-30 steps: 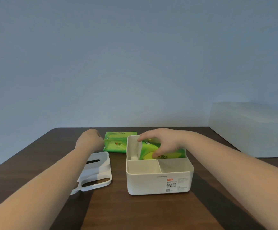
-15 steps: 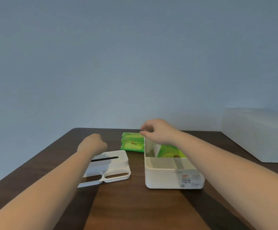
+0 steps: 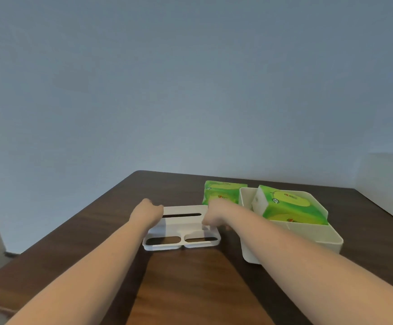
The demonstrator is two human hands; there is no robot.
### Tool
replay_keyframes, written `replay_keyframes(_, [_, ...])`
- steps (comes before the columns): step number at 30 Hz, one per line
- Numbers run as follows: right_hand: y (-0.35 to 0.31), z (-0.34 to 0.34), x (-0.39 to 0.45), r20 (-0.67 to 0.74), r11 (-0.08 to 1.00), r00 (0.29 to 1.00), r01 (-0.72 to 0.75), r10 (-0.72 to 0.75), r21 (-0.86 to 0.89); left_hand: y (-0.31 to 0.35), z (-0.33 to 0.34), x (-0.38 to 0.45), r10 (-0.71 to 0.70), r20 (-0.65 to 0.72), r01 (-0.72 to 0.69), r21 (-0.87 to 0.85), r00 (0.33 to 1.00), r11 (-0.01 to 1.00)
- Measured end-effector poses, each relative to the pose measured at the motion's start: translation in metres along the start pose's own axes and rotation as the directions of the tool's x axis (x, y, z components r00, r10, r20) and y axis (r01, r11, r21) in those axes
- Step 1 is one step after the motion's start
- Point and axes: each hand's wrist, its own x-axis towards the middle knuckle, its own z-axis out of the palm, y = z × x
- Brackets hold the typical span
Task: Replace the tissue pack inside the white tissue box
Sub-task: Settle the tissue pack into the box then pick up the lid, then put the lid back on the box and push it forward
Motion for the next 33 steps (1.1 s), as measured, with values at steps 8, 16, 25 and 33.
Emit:
replay_keyframes(8, [0.000,0.009,0.015,-0.055,0.938,0.996,-0.045,0.068,0.344,-0.004,0.001,-0.003,-0.103,-0.032,0.097,-0.136,0.994,0.986])
replay_keyframes(16, [0.032,-0.038,-0.006,-0.219,0.681,0.967,0.071,0.134,0.729,0.037,-0.010,-0.015,-0.030,-0.214,-0.025,-0.251,0.976,0.968])
replay_keyframes(25, [0.123,-0.071,-0.042,-0.328,0.706,0.876,-0.020,0.354,0.708,0.116,0.006,-0.055,0.104,-0.161,-0.163,-0.416,0.981,0.894])
replay_keyframes(33, [0.192,-0.050,-0.062,-0.278,0.721,0.830,-0.197,0.484,0.664,0.168,0.053,-0.086,0.158,-0.075,-0.175,-0.467,0.985,0.867])
